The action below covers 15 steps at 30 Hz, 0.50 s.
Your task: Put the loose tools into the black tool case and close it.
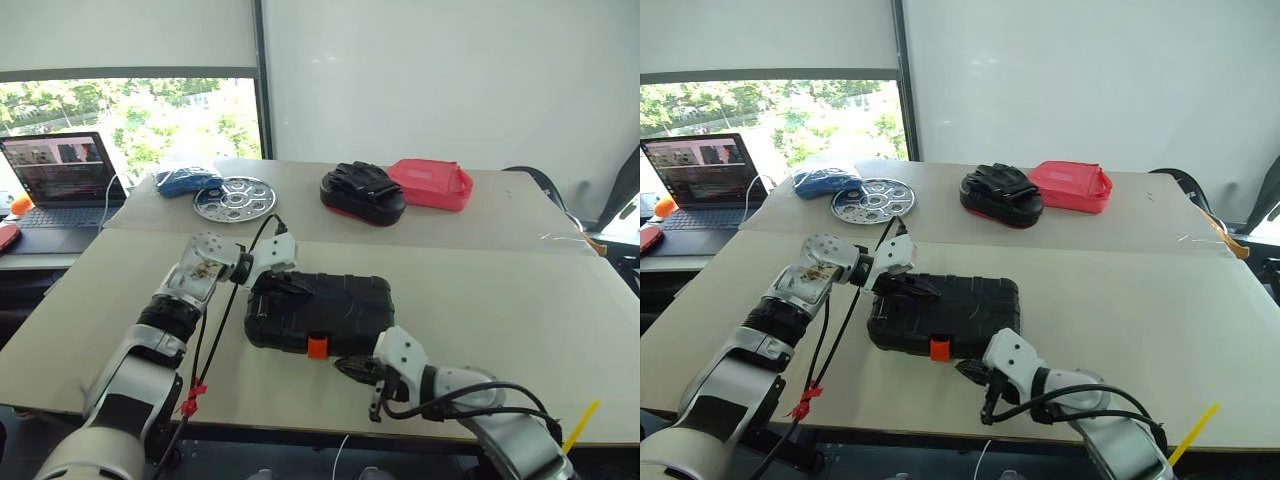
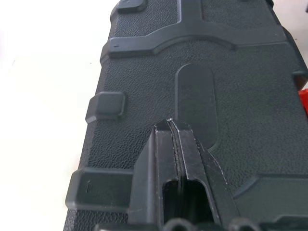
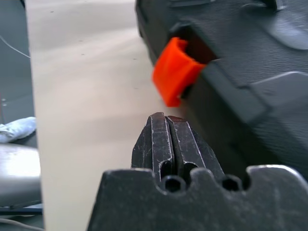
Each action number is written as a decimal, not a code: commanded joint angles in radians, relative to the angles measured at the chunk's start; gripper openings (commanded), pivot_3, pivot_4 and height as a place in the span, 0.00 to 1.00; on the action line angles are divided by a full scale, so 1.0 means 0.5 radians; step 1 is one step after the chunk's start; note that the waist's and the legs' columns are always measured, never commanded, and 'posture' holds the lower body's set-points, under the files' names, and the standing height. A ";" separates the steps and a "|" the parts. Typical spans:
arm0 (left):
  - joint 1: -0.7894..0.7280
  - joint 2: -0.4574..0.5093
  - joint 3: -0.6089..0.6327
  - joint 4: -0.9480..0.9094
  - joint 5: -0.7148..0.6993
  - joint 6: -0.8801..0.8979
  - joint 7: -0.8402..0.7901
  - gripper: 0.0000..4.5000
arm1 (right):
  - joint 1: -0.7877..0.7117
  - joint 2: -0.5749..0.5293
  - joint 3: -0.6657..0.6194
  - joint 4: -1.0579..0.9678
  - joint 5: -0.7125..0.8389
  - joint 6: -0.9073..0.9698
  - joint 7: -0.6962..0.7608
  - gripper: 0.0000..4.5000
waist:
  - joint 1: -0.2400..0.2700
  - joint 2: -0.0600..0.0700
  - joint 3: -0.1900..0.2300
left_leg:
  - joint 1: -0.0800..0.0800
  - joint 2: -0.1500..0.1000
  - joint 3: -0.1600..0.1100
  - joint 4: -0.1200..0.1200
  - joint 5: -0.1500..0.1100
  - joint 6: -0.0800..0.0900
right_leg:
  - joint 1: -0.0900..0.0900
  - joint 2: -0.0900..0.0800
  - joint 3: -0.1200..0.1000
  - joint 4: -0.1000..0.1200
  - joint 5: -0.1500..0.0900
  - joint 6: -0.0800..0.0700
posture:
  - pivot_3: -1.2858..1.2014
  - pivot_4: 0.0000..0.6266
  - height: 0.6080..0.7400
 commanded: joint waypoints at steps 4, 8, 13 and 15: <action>0.075 -0.038 -0.074 -0.092 0.064 0.028 -0.056 0.00 | -0.023 0.044 0.014 -0.082 -0.001 -0.075 -0.005 0.01 | 0.002 0.000 0.000 | 0.002 0.000 0.000 0.001 0.000 0.000 | 0.002 0.000 0.000 0.000 0.000 0.000 | 0.52 0.24 1.00; 0.080 -0.061 -0.083 -0.146 0.062 0.071 -0.056 0.00 | -0.071 0.094 0.065 -0.007 -0.088 -0.143 -0.049 0.01 | 0.003 0.000 0.000 | 0.003 0.000 0.000 0.001 0.000 0.000 | 0.003 0.000 0.000 0.000 0.000 0.000 | 0.52 0.24 1.00; 0.086 -0.052 -0.090 -0.189 0.071 0.084 -0.075 0.00 | -0.147 0.142 0.120 0.110 -0.200 -0.205 -0.093 0.01 | 0.000 0.000 0.000 | 0.003 0.000 0.000 0.001 0.000 0.000 | 0.003 0.000 0.000 0.000 0.000 0.000 | 0.52 0.24 1.00; 0.094 -0.052 -0.088 -0.214 0.070 0.099 -0.075 0.00 | -0.172 0.161 0.146 0.136 -0.239 -0.208 -0.113 0.01 | -0.002 0.001 -0.001 | 0.004 0.000 0.000 0.001 0.000 0.000 | 0.003 0.001 0.000 0.001 0.000 0.000 | 0.52 0.24 1.00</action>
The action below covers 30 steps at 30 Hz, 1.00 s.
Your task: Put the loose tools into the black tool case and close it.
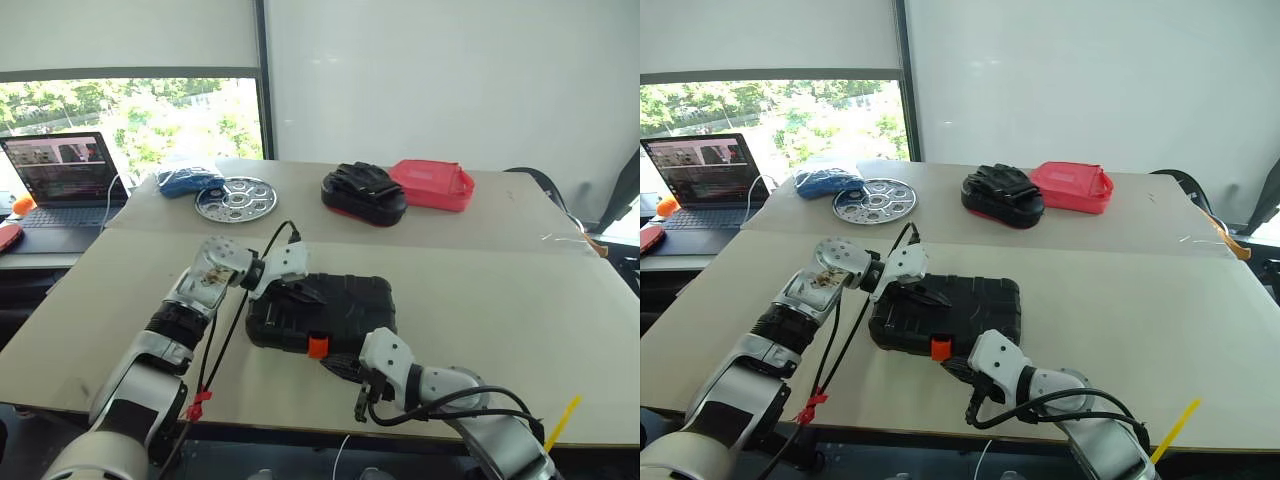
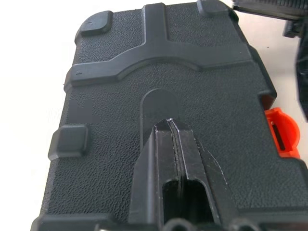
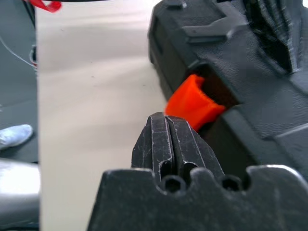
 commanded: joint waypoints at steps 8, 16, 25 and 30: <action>0.066 -0.010 -0.053 -0.090 0.054 0.061 -0.016 0.00 | -0.128 0.106 0.070 0.118 -0.139 -0.027 -0.061 0.01 | -0.004 0.000 0.000 | 0.001 0.000 0.000 0.000 0.000 0.000 | 0.000 0.000 0.000 0.001 0.000 0.000 | 0.52 0.24 1.00; 0.072 -0.010 -0.047 -0.102 0.052 0.074 -0.019 0.00 | -0.181 0.140 0.077 0.184 -0.281 -0.036 -0.148 0.01 | -0.004 0.000 0.000 | 0.002 0.000 0.000 0.000 0.000 -0.001 | 0.001 0.000 0.000 0.001 0.001 -0.001 | 0.52 0.24 1.00; 0.068 -0.015 -0.053 -0.081 0.059 0.071 -0.023 0.00 | -0.130 0.155 0.104 0.139 -0.358 -0.017 -0.182 0.01 | -0.004 0.000 0.000 | 0.002 0.000 0.000 0.001 0.001 0.000 | 0.001 0.001 0.000 0.001 0.002 -0.001 | 0.52 0.24 1.00; 0.072 -0.020 -0.073 -0.056 0.081 0.052 -0.023 0.00 | -0.128 0.172 0.097 0.155 -0.400 -0.012 -0.221 0.01 | -0.004 0.000 0.000 | 0.003 0.000 0.000 0.001 0.001 0.000 | 0.002 0.001 0.000 0.001 0.002 -0.001 | 0.52 0.24 1.00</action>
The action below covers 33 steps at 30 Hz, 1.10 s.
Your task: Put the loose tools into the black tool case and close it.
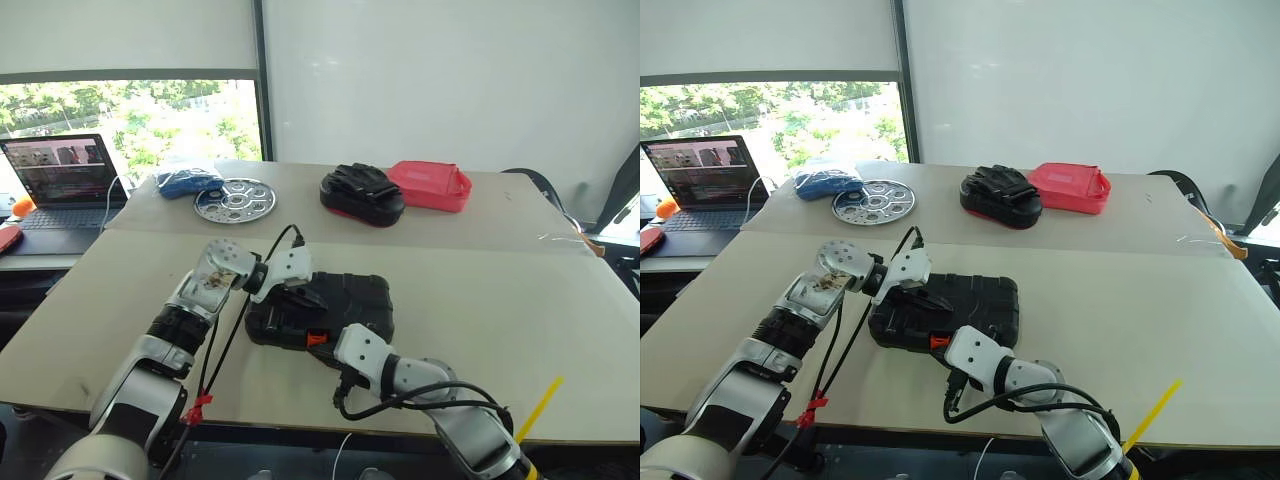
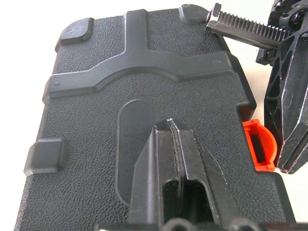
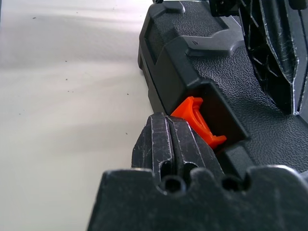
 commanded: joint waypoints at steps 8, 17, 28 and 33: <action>0.047 -0.013 -0.072 0.064 0.080 -0.024 -0.010 0.00 | 0.036 -0.005 -0.057 0.038 -0.114 -0.016 -0.114 0.01 | 0.003 0.000 0.000 | 0.000 0.000 0.000 0.000 0.000 0.000 | 0.001 0.000 0.000 0.000 0.000 0.000 | 0.52 0.24 1.00; 0.074 -0.006 -0.070 0.040 0.071 -0.020 -0.021 0.00 | 0.047 -0.013 -0.051 0.125 -0.202 -0.117 -0.147 0.01 | 0.004 0.000 -0.003 | 0.002 0.000 0.000 0.000 0.000 0.000 | 0.003 0.000 0.000 -0.001 0.000 0.000 | 0.52 0.24 1.00; 0.114 0.002 -0.074 -0.015 0.067 0.005 -0.029 0.00 | 0.025 0.003 -0.099 0.291 -0.345 -0.263 -0.245 0.01 | 0.010 0.000 -0.006 | 0.022 0.000 -0.001 -0.001 0.000 0.000 | 0.029 0.000 -0.002 -0.007 -0.003 0.005 | 0.52 0.24 1.00; 0.120 0.000 -0.079 -0.007 0.073 0.001 -0.029 0.00 | 0.042 0.027 -0.135 0.263 -0.288 -0.260 -0.219 0.01 | 0.010 0.000 -0.006 | 0.026 0.000 -0.002 -0.001 0.000 0.000 | 0.032 0.000 -0.002 -0.007 -0.009 0.014 | 0.52 0.24 1.00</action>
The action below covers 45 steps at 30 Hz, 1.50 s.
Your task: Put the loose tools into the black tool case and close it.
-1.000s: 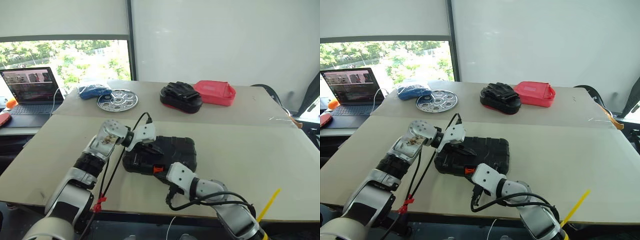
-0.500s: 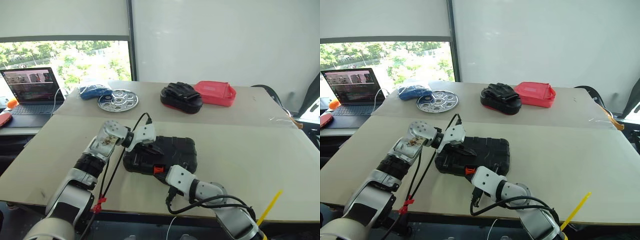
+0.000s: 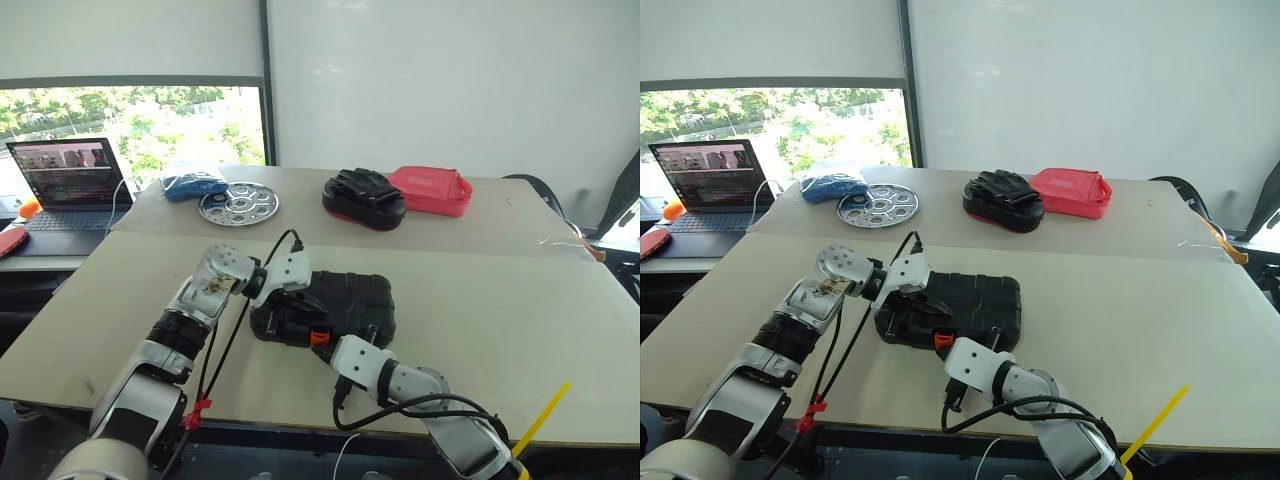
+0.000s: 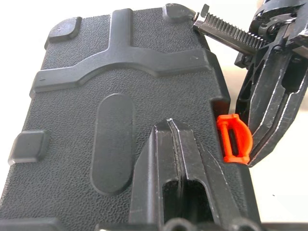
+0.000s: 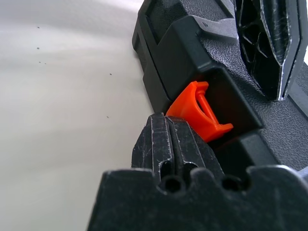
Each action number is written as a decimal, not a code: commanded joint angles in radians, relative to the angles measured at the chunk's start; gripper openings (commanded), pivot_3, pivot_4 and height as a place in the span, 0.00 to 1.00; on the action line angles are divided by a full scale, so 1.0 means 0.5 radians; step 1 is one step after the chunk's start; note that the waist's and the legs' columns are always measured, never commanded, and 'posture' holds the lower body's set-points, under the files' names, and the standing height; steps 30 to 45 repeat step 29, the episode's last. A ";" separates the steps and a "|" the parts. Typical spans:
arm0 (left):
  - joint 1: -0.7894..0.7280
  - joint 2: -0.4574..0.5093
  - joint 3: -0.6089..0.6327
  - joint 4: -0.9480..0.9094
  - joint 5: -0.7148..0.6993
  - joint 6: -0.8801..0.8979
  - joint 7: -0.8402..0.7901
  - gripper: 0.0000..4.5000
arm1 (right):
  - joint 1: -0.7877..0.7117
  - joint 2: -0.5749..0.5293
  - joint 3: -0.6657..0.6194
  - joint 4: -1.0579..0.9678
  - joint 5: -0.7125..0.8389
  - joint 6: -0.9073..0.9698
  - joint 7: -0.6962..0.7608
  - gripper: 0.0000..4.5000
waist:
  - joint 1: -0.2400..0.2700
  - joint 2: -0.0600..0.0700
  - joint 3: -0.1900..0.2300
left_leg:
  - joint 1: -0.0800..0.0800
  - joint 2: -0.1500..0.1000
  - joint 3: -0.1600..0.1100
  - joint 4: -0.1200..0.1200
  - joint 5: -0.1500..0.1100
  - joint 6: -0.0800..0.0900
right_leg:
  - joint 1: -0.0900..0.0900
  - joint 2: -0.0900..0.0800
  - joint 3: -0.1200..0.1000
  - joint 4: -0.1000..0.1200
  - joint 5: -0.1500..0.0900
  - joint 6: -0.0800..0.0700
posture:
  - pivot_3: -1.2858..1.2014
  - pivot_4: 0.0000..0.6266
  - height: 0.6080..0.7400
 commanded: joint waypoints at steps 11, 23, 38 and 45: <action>0.160 0.242 0.156 -0.204 -0.162 0.303 -0.116 0.24 | 0.296 -0.339 -0.729 -0.730 0.868 0.697 0.437 0.13 | -0.031 0.001 0.000 | -0.004 0.001 -0.005 -0.004 -0.003 0.004 | -0.006 0.000 0.002 0.000 0.003 -0.012 | 0.52 0.24 1.00; 0.592 1.058 0.898 -0.896 -0.714 0.874 -0.199 1.00 | 0.220 -1.219 -1.926 -0.502 1.903 1.128 1.240 0.99 | -0.051 0.003 0.011 | -0.004 0.003 -0.011 -0.028 -0.004 0.006 | -0.013 -0.001 0.002 -0.011 0.000 -0.016 | 0.52 0.24 1.00; 0.831 1.326 1.212 -1.068 -0.918 1.043 -0.212 1.00 | 0.104 -1.326 -1.869 -0.315 2.004 1.105 1.291 0.99 | -0.053 0.003 0.011 | -0.008 0.003 -0.008 -0.030 -0.004 0.006 | -0.019 -0.006 0.003 -0.013 -0.002 -0.013 | 0.52 0.24 1.00; 0.831 1.326 1.212 -1.068 -0.918 1.043 -0.212 1.00 | 0.104 -1.326 -1.869 -0.315 2.004 1.105 1.291 0.99 | -0.053 0.003 0.011 | -0.008 0.003 -0.008 -0.030 -0.004 0.006 | -0.019 -0.006 0.003 -0.013 -0.002 -0.013 | 0.52 0.24 1.00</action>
